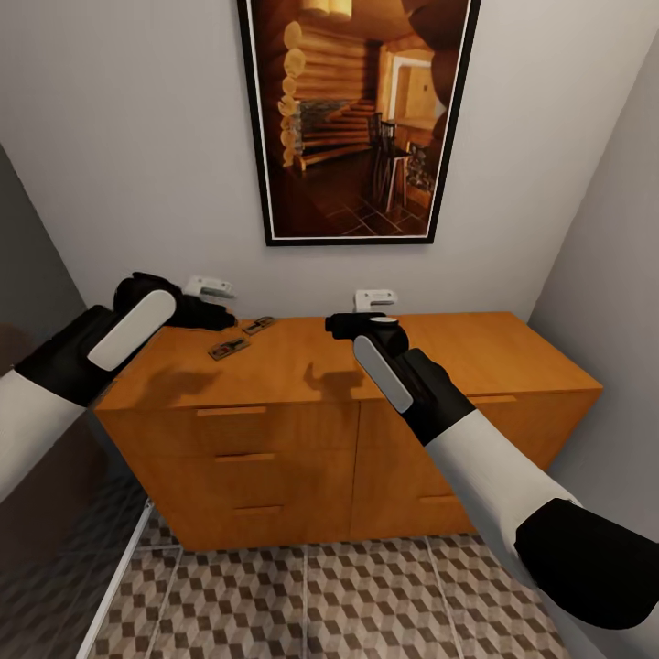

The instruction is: Take the four mousetraps from the cabinet in the bathroom and place them on the bathroom floor. Make sure all four end up on the same floor surface, and ensure that at least two of them are either under or directly next to the same bathroom sink.

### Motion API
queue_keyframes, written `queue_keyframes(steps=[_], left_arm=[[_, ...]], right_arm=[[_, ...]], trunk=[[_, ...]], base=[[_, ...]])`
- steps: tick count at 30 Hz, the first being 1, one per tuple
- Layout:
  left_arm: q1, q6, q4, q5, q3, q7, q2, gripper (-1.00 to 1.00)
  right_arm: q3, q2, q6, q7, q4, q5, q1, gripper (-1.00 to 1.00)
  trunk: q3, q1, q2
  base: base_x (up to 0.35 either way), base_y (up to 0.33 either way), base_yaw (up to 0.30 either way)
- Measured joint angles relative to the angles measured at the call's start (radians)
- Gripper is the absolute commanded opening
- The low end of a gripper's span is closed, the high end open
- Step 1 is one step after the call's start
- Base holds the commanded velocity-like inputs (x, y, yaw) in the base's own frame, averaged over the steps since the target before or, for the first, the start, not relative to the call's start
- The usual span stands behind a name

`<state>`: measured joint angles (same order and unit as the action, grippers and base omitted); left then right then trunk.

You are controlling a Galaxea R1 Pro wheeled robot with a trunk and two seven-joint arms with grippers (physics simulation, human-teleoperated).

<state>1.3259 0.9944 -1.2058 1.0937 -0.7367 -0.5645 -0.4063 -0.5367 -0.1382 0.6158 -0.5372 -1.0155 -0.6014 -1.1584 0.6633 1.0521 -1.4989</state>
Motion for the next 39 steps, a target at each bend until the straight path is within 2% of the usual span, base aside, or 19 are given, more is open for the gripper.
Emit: queue_keyframes(steps=[5,8,12,13,16,17,20,21,25,26,29,30,34,35,39], left_arm=[[0.050,-0.001,0.071,-0.001,0.000,0.015,0.009,1.00],[0.076,-0.002,0.114,-0.001,0.000,0.056,0.011,1.00],[0.123,-0.003,0.192,-0.006,-0.002,0.176,0.013,1.00],[0.137,-0.004,0.216,-0.015,-0.003,0.224,0.013,1.00],[0.152,-0.006,0.243,-0.047,-0.004,0.300,0.013,1.00],[0.158,-0.006,0.253,-0.080,-0.004,0.351,0.013,1.00],[0.163,-0.007,0.263,-0.143,-0.005,0.435,0.013,1.00],[0.165,-0.007,0.266,-0.187,-0.005,0.492,0.014,1.00],[0.166,-0.008,0.271,-0.278,-0.007,0.607,0.015,1.00],[0.167,-0.007,0.272,-0.323,-0.007,0.664,0.015,1.00],[0.167,-0.007,0.274,-0.398,-0.007,0.761,0.014,1.00],[0.166,-0.007,0.275,-0.442,-0.007,0.823,0.014,1.00],[0.165,-0.007,0.276,-0.523,-0.006,0.936,0.013,1.00],[0.164,-0.007,0.276,-0.559,-0.006,0.983,0.012,1.00],[0.162,-0.008,0.275,-0.645,-0.006,1.074,0.008,1.00]], right_arm=[[-0.004,0.000,0.000,0.000,0.000,0.001,0.000,1.00],[-0.007,0.000,0.000,0.000,-0.001,0.001,0.000,1.00],[-0.010,0.000,0.000,0.000,-0.001,0.001,0.000,1.00],[-0.010,-0.001,-0.001,0.000,-0.001,0.001,0.000,1.00],[-0.011,-0.001,-0.001,0.000,-0.001,0.001,0.000,1.00],[-0.011,-0.001,-0.001,0.000,-0.001,0.001,0.000,1.00],[-0.011,-0.001,-0.001,0.000,-0.001,0.001,0.000,1.00],[-0.011,-0.002,-0.001,0.000,-0.001,0.001,0.000,1.00],[-0.011,-0.002,-0.001,0.000,-0.001,0.001,0.000,1.00],[-0.012,-0.002,-0.001,0.000,-0.001,0.001,0.000,1.00],[-0.012,-0.002,-0.001,0.000,-0.001,0.001,0.000,1.00],[-0.012,-0.002,-0.001,0.000,-0.001,0.001,0.000,1.00],[-0.012,-0.002,-0.001,0.000,-0.001,0.001,0.000,1.00],[-0.012,-0.002,-0.001,0.000,-0.002,0.001,0.000,1.00],[-0.012,-0.003,-0.001,0.000,-0.001,0.001,0.000,1.00]], trunk=[[0.000,0.000,0.000],[0.000,0.000,0.000],[0.000,0.000,0.000],[0.000,0.000,0.000],[0.000,0.000,0.000],[0.000,0.000,0.000],[0.000,0.000,0.000],[0.000,0.000,0.000],[0.000,0.000,0.000],[0.000,0.000,0.000],[0.000,0.000,0.000],[0.000,0.000,0.000],[0.000,0.000,0.000],[0.000,0.000,0.000],[0.000,0.000,0.000]], base=[[0.000,0.000,0.000],[0.000,0.000,0.000],[0.000,0.000,0.000],[0.000,0.000,0.000],[0.000,0.000,0.000],[0.000,0.000,0.000],[0.000,0.000,0.000],[0.000,0.000,0.000],[0.000,0.000,0.000],[0.000,0.000,0.000],[0.000,0.000,0.000],[0.000,0.000,0.000],[0.000,0.000,0.000],[0.000,0.000,0.000],[0.000,0.000,0.000]])
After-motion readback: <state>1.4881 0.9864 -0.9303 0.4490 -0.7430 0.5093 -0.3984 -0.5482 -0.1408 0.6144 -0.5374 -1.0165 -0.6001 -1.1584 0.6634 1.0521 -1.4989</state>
